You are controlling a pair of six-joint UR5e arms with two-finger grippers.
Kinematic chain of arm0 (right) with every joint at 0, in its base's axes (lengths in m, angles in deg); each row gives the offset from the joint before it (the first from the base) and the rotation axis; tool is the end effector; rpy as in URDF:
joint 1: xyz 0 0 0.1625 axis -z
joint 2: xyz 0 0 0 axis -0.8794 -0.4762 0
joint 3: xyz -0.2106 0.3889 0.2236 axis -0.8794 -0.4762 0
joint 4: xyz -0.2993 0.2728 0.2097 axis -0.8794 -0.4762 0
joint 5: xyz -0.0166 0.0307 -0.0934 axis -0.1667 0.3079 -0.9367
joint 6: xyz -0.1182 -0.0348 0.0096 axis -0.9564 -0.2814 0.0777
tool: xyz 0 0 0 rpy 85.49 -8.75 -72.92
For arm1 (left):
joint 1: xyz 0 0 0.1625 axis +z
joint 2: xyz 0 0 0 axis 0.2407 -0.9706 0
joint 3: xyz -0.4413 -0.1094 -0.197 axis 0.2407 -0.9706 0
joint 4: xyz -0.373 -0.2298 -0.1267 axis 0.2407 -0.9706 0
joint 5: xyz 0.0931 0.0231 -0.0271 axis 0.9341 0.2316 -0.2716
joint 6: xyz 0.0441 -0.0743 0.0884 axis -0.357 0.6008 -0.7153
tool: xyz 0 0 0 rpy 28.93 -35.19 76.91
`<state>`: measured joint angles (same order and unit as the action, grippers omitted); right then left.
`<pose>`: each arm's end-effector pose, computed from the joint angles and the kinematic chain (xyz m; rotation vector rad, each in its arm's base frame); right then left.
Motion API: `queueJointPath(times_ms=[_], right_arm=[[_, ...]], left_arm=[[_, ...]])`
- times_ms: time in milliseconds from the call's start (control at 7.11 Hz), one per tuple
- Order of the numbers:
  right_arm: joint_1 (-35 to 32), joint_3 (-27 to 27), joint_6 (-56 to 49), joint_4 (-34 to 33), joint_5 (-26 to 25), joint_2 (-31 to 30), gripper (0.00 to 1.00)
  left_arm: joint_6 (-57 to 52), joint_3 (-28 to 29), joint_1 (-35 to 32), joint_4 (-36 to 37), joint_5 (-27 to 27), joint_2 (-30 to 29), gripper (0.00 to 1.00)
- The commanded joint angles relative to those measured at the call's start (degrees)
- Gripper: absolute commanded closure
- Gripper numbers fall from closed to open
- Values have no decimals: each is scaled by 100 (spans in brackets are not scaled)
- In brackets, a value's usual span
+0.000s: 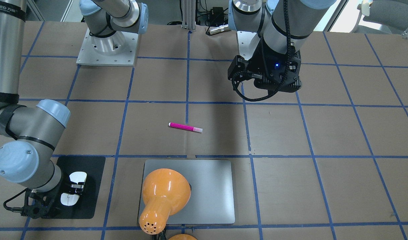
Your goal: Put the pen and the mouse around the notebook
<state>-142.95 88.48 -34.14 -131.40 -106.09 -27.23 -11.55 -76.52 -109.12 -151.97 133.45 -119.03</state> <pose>0.0110 -0.7701 0.2070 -0.0887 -3.0825 0.0065 -0.1946 -0.5615 0.5371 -0.1345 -3.0605 -0.0932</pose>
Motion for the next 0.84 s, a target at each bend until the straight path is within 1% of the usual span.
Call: queueJointPath(times_ms=[0, 141, 281, 422, 562, 703], right_arm=[[0, 1, 59, 28, 2, 1, 0], [9, -17, 59, 54, 10, -60, 0], [9, -78, 67, 307, 10, -278, 0], [-17, -44, 285, 736, 62, -654, 0], [-78, -43, 548, 1271, 72, -1076, 0], [-218, -43, 664, 1946, 72, -1602, 0]], left_arm=[[-154, 1, 36, 536, 479, 34, 0], [-109, -8, 36, 549, 499, 33, 0], [4, -8, 36, 541, 499, 60, 0], [336, 1, 45, 541, 499, 112, 0], [418, -17, 54, 497, 508, 121, 0], [453, 1, 62, 157, 517, 182, 0]])
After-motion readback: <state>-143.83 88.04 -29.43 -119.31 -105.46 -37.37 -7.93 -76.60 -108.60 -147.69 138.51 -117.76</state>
